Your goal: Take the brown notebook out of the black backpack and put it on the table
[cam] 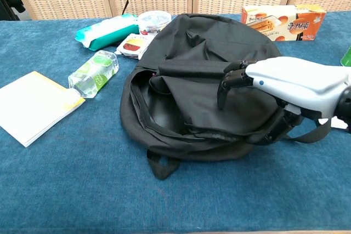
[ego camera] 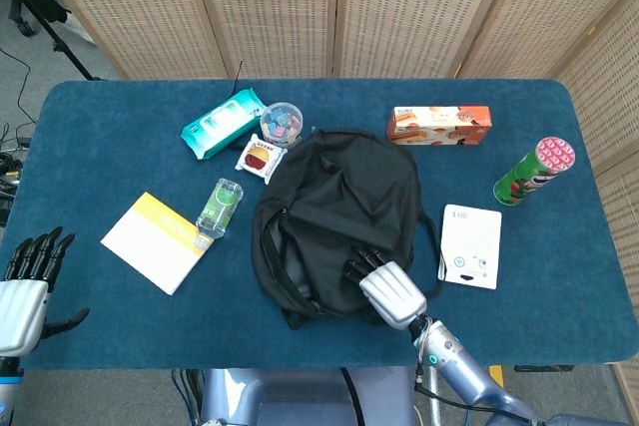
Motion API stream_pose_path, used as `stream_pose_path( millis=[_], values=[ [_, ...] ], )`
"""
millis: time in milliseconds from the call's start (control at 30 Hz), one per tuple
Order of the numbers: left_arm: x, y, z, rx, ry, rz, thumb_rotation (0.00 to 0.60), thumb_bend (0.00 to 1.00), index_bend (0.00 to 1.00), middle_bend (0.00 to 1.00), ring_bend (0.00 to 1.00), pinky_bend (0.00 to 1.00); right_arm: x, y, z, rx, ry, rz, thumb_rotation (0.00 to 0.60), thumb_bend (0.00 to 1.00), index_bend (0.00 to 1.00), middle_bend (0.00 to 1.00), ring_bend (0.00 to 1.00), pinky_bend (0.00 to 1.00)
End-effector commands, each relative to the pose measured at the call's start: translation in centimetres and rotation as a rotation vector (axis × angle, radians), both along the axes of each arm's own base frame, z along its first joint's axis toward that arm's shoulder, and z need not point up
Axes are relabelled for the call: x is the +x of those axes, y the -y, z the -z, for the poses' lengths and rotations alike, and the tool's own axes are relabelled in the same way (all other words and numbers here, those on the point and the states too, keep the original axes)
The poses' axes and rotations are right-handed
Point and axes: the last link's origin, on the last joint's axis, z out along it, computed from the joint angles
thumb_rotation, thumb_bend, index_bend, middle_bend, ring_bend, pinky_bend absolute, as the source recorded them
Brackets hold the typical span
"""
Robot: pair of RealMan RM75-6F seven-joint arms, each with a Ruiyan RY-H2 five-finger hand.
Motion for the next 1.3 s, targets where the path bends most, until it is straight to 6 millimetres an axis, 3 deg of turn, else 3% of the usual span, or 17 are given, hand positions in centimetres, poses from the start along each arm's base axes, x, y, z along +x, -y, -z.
stream_pose_path(
  millis=[33, 267, 467, 733, 967, 1300],
  values=[
    [0.0, 0.0, 0.0, 0.0, 0.002, 0.0, 0.6, 0.0, 0.0, 0.0, 0.0, 0.0, 0.3, 0.2, -0.1, -0.01, 0.02, 0.002, 0.6, 0.29, 0.43, 0.34, 0.17, 0.2],
    [0.0, 0.0, -0.2, 0.004, 0.009, 0.001, 0.6, 0.0, 0.0, 0.0, 0.0, 0.0, 1.0, 0.9, 0.2, -0.067, 0.087, 0.002, 0.6, 0.34, 0.55, 0.48, 0.27, 0.28],
    [0.0, -0.1, 0.0, -0.005, 0.006, 0.002, 0.6, 0.0, 0.0, 0.0, 0.0, 0.0, 2.0, 1.5, 0.3, -0.072, 0.212, 0.068, 0.6, 0.36, 0.65, 0.54, 0.29, 0.29],
    [0.6, -1.0, 0.7, -0.039, -0.001, 0.041, 0.6, 0.0, 0.0, 0.0, 0.0, 0.0, 4.1, 3.2, -0.6, -0.078, 0.387, 0.22, 0.6, 0.39, 0.67, 0.56, 0.3, 0.3],
    [1.8, -4.0, 2.9, -0.156, 0.033, 0.124, 0.6, 0.0, 0.0, 0.0, 0.0, 0.0, 6.6, 5.7, -2.4, -0.077, 0.47, 0.322, 0.6, 0.39, 0.67, 0.56, 0.3, 0.3],
    [5.3, -8.3, 6.4, -0.312, 0.063, 0.271, 0.6, 0.01, 0.0, 0.0, 0.0, 0.0, 8.9, 9.1, -5.0, -0.092, 0.541, 0.524, 0.6, 0.41, 0.67, 0.56, 0.3, 0.3]
  ],
)
